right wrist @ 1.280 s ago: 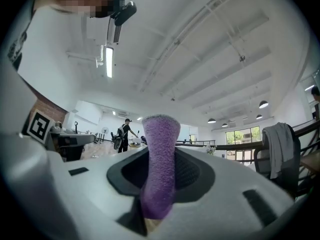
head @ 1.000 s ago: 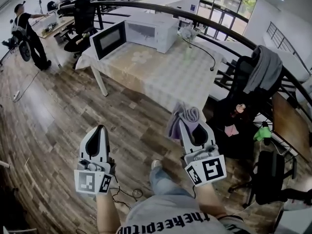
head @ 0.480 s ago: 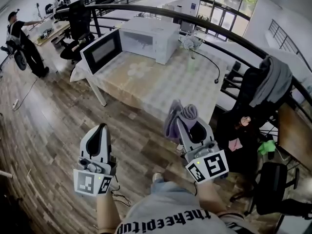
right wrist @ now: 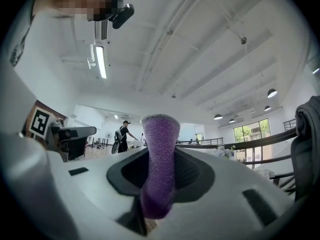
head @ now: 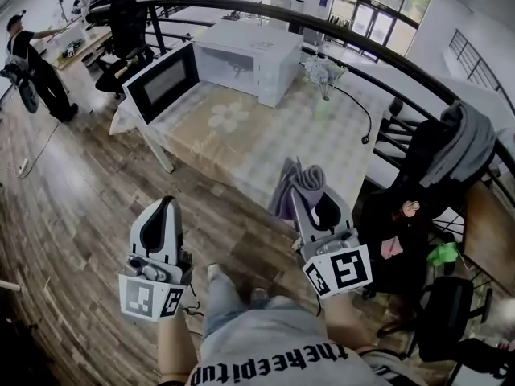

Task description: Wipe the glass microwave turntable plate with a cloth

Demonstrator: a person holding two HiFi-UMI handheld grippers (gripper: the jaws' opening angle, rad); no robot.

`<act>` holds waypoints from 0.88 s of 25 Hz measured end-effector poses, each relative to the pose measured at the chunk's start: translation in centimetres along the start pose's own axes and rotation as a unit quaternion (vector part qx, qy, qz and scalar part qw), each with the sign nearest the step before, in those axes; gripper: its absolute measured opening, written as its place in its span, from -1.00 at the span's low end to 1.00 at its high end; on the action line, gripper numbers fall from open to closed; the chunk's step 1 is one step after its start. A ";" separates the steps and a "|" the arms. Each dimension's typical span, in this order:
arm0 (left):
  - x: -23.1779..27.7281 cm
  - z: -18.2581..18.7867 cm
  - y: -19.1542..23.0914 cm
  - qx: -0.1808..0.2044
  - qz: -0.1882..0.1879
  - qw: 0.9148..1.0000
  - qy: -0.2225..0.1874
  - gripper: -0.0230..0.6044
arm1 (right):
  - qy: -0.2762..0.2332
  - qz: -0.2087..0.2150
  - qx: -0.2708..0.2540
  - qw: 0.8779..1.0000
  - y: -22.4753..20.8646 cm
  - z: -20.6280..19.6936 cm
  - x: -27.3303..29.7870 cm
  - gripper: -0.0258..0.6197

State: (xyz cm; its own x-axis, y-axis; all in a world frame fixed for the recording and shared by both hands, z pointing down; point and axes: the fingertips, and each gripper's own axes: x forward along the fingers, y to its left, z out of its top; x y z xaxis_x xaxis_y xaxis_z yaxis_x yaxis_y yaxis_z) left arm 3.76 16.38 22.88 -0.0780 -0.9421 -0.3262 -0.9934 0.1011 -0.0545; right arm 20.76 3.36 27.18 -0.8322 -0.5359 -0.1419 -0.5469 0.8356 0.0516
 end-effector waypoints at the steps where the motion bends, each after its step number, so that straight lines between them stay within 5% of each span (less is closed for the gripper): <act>1: 0.5 -0.3 0.5 -0.004 -0.002 1.000 0.002 -0.90 | 0.002 -0.004 0.002 1.000 -0.2 -0.2 0.6 -0.57; 10: 8.4 -4.0 5.7 -0.015 -0.041 0.999 0.002 -0.90 | -0.008 -0.045 0.029 0.999 -3.1 -1.6 8.4 -0.57; 22: 20.6 -8.1 14.6 0.054 -0.110 0.992 -0.015 -0.89 | 0.009 -0.130 0.027 0.991 -5.3 -3.3 20.5 -0.57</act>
State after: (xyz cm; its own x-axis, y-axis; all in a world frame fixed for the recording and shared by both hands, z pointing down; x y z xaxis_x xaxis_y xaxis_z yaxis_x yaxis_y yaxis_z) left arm -13.02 -4.10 23.02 0.1447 -0.9354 -0.3225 -0.9709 -0.0714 -0.2284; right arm 6.30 -12.47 27.26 -0.6661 -0.7350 -0.1264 -0.7373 0.6745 -0.0368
